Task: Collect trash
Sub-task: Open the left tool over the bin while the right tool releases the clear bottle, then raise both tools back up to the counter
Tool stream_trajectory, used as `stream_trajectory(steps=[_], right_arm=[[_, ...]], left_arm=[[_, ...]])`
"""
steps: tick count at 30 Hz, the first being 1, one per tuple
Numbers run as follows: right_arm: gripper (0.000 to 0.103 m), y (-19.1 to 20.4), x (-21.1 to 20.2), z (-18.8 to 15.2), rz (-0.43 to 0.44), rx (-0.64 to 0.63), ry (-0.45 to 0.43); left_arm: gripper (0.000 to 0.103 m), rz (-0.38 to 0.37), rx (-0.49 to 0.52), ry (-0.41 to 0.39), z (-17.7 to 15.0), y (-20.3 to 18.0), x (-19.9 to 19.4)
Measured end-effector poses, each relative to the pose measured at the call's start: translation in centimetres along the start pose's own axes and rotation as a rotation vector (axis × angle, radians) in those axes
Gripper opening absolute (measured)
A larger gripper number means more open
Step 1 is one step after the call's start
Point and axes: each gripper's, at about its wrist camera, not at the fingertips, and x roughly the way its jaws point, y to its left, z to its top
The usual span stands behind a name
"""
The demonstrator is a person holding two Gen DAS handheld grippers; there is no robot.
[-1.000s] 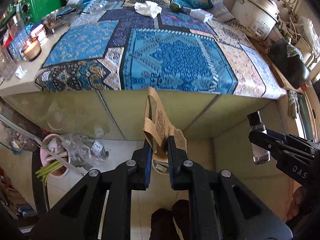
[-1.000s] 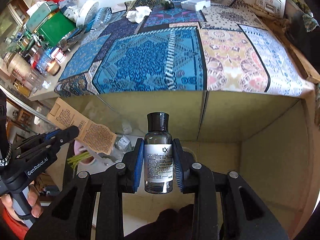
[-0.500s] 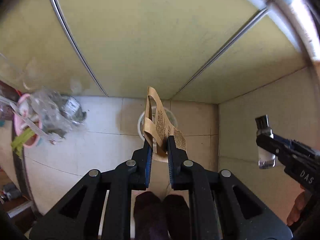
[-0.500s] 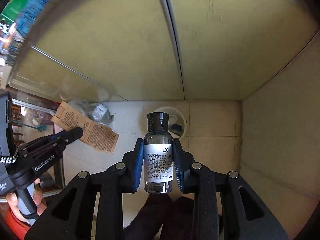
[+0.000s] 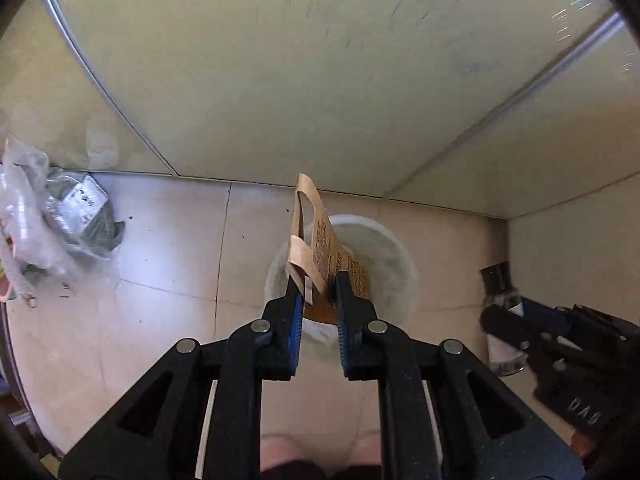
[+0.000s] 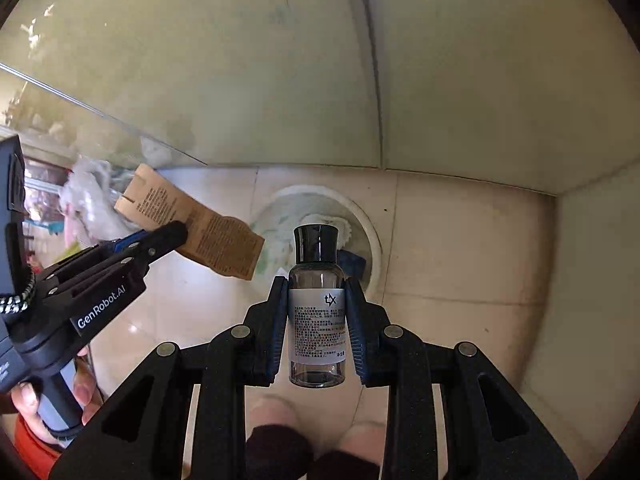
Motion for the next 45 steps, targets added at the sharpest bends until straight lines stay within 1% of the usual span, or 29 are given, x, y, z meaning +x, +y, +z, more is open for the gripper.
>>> stream_trajectory(steps=[4,6,9,11,13,15,20,23,24,25,27,30,34,37,39,40,45], right_arm=[[0.026,0.0,4.5,0.4,0.02,-0.01,0.028],[0.026,-0.1,6.4,0.4,0.018,-0.021,0.038],[0.026,0.0,7.8,0.6,0.029,-0.022,0.054],[0.026,-0.2,8.5,0.5,0.044,-0.021,0.054],[0.026,-0.3,8.9,0.8,0.036,-0.028,0.059],[0.027,-0.2,9.2,0.9,0.031,-0.033,0.075],[0.027,0.0,7.9,0.7,0.036,-0.027,0.09],[0.028,-0.5,4.9,0.5,0.024,-0.033,0.08],[0.032,-0.3,3.7,0.4,0.023,-0.032,0.075],[0.033,0.2,3.4,0.6,0.02,-0.029,0.069],[0.035,0.3,1.2,0.5,0.017,-0.022,0.051],[0.035,0.6,-2.9,0.5,0.009,-0.01,0.027],[0.035,1.3,-8.4,0.8,0.009,0.01,-0.008],[0.035,2.4,-13.6,1.0,0.0,0.019,-0.039],[0.035,3.4,-17.9,1.1,-0.004,0.024,-0.065],[0.035,4.2,-19.3,1.1,-0.005,0.026,-0.078],[0.035,7.5,-29.9,1.0,-0.003,0.04,-0.169]], left_arm=[[0.018,-0.016,-0.024,-0.013,0.0,0.5,4.4],[0.021,-0.028,-0.028,-0.022,-0.1,0.8,5.6],[0.028,-0.045,-0.026,-0.012,-0.3,0.8,7.0],[0.029,-0.065,-0.028,0.008,-0.4,1.4,7.8],[0.035,-0.09,-0.034,0.027,-0.6,1.7,8.1],[0.038,-0.106,-0.045,0.038,-0.7,2.1,8.2],[0.038,-0.093,-0.05,0.055,-0.8,2.0,6.5],[0.045,-0.112,-0.049,0.061,-0.8,1.9,4.7],[0.046,-0.108,-0.041,0.062,-0.9,1.6,4.1],[0.047,-0.098,-0.031,0.066,-0.8,1.3,3.4],[0.047,-0.08,-0.017,0.084,-0.8,0.5,2.3],[0.047,-0.075,-0.011,0.084,-0.8,-0.2,-0.6],[0.047,-0.06,-0.006,0.069,-0.3,-1.1,-6.4],[0.047,-0.057,-0.003,0.042,0.4,-2.0,-12.6],[0.047,-0.056,-0.001,0.019,0.8,-2.4,-16.7],[0.047,-0.058,0.003,0.005,1.1,-2.7,-19.0],[0.047,-0.025,0.034,-0.072,2.5,-3.9,-30.3]])
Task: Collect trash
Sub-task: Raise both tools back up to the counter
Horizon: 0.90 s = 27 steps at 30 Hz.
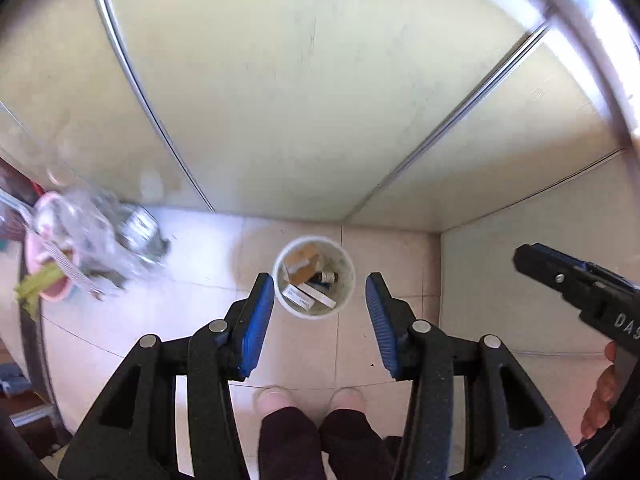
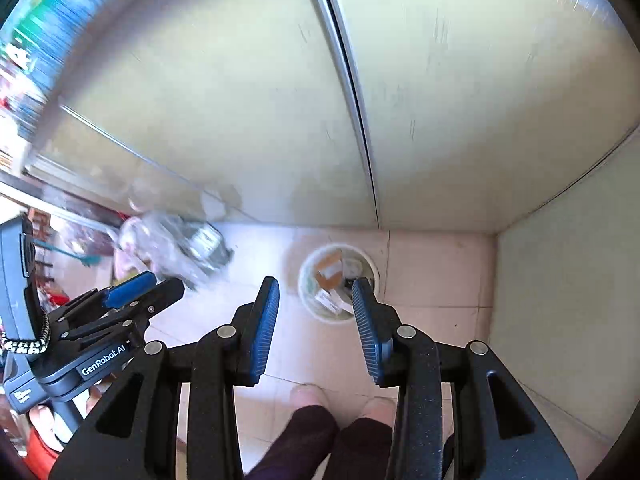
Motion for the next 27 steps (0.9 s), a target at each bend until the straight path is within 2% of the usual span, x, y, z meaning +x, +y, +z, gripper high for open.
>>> stream_trajectory(steps=[5,10,16,21,27], right_arm=[[0.035,2.9,-10.2,1.2,-0.01,0.009,-0.107],[0.035,5.1,-17.7,1.7,-0.028,0.014,-0.212],[0.035,7.4,-24.6,2.1,-0.05,0.021,-0.337],[0.039,8.5,-27.9,3.2,-0.057,0.043,-0.403],[0.039,8.4,-30.2,5.7,-0.075,0.035,-0.452]], left_arm=[[0.047,0.02,0.017,-0.099,2.0,-0.9,-10.7],[0.047,0.025,0.032,-0.2,3.5,-1.1,-20.2],[0.047,0.002,0.06,-0.307,4.9,-0.8,-28.1],[0.048,0.0,0.075,-0.363,6.3,-1.1,-31.8],[0.055,-0.018,0.089,-0.388,9.2,-2.1,-33.5]])
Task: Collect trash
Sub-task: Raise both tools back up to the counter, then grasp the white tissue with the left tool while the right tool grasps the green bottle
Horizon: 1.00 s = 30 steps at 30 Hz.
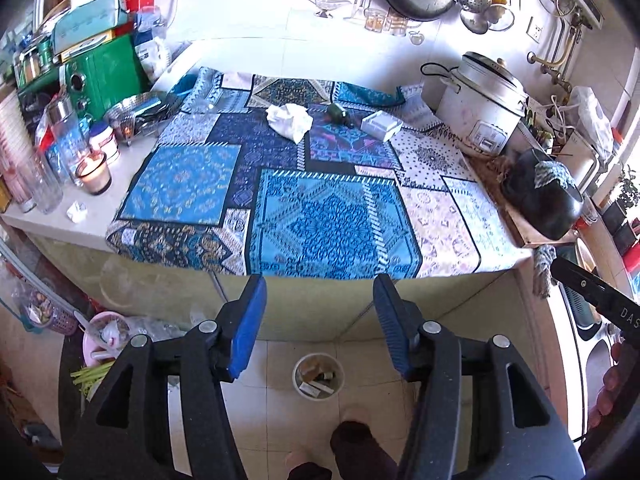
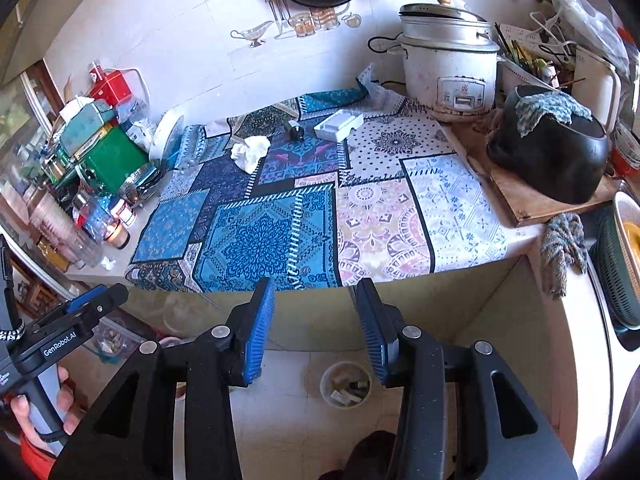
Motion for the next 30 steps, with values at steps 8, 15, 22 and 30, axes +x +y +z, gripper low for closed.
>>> stream_trajectory(steps=[8,15,22,30], right_arm=[[0.04,-2.7,3.3,5.9,0.024,-0.011,-0.034],[0.04,-5.5,8.3,14.0,0.07,-0.051,-0.003],[0.04,-8.3,14.0,20.0,0.056,-0.098,0.056],[0.04,-7.8,19.5,23.0,0.062,-0.091,0.121]], left_arm=[[0.064,0.029,-0.03,-0.047,6.7,-1.2,3.9],[0.065,0.08,-0.066,-0.032,14.1,-2.9,9.9],[0.065,0.011,-0.237,0.003,19.6,-2.8,16.4],[0.065,0.093,-0.248,0.048,23.6,-0.2,22.7]])
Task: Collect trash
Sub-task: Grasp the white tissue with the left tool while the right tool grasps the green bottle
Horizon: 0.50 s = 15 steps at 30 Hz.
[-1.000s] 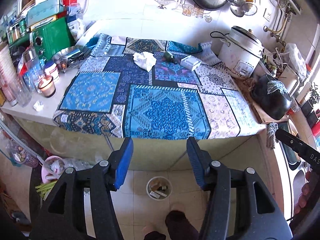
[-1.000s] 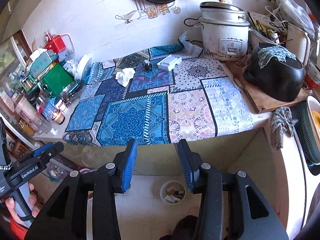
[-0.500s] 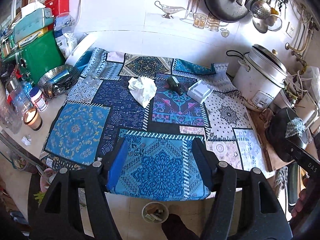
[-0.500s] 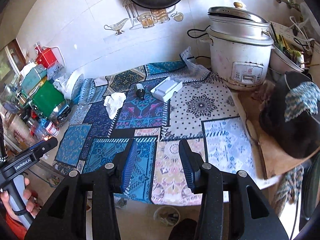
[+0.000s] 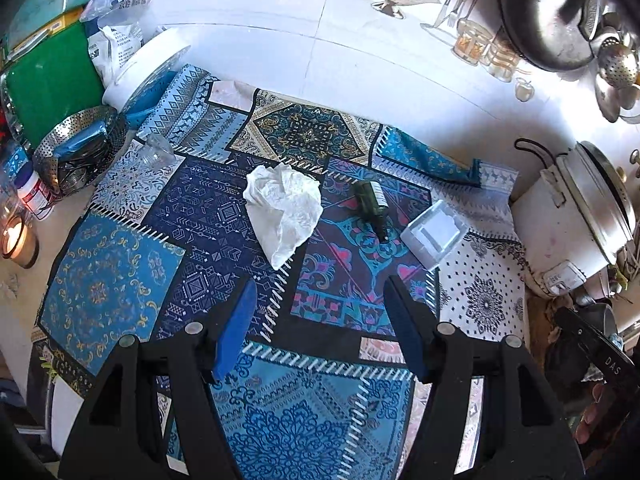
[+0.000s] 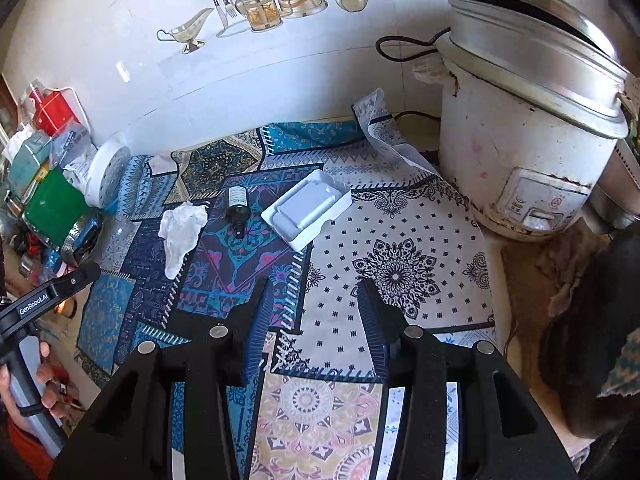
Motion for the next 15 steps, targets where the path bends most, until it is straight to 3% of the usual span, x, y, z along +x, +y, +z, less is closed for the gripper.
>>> stream_trajectory(steps=[5,8,15], right_arm=[[0.04,2.2,3.7,1.7,-0.004,0.026,0.032],[0.04,4.1,6.1,2.7,-0.023,0.043,0.055],[0.04,8.4,13.7,6.0,0.024,0.041,0.117]], left_arm=[[0.065,0.0,0.013,0.041,3.7,2.2,5.1],[0.065,-0.038,0.002,0.111,5.9,4.1,8.7],[0.065,-0.053,0.032,0.209,8.8,6.9,16.0]])
